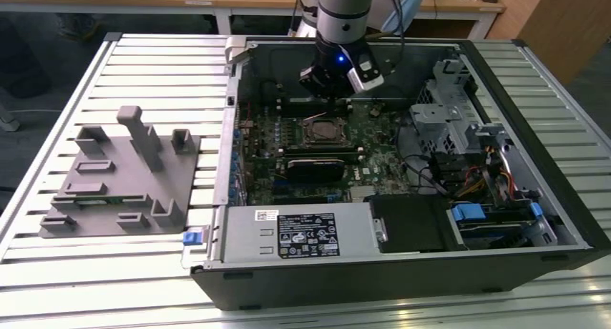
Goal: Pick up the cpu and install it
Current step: 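Install the first cpu locking lever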
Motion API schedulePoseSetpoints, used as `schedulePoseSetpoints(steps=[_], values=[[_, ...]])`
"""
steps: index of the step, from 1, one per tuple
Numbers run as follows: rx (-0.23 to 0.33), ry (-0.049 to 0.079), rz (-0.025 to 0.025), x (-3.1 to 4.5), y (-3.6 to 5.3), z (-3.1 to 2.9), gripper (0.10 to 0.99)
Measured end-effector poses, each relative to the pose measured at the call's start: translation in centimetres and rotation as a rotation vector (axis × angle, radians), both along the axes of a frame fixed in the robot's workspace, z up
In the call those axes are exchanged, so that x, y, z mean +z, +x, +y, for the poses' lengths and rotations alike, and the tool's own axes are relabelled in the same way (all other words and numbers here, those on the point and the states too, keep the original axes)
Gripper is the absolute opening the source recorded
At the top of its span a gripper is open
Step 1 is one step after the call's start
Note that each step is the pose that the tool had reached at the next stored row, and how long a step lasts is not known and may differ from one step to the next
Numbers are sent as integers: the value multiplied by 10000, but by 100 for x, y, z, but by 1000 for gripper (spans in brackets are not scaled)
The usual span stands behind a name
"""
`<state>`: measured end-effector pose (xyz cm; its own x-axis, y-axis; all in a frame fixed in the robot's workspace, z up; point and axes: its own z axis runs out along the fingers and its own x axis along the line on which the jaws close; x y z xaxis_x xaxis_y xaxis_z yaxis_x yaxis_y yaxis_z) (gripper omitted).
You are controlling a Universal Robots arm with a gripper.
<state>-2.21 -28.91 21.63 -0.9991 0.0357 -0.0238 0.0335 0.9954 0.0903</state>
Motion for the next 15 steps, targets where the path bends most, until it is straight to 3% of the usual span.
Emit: schedulePoseSetpoints(steps=[15], values=[[0, -6, 21, -119, 37, 0, 106]])
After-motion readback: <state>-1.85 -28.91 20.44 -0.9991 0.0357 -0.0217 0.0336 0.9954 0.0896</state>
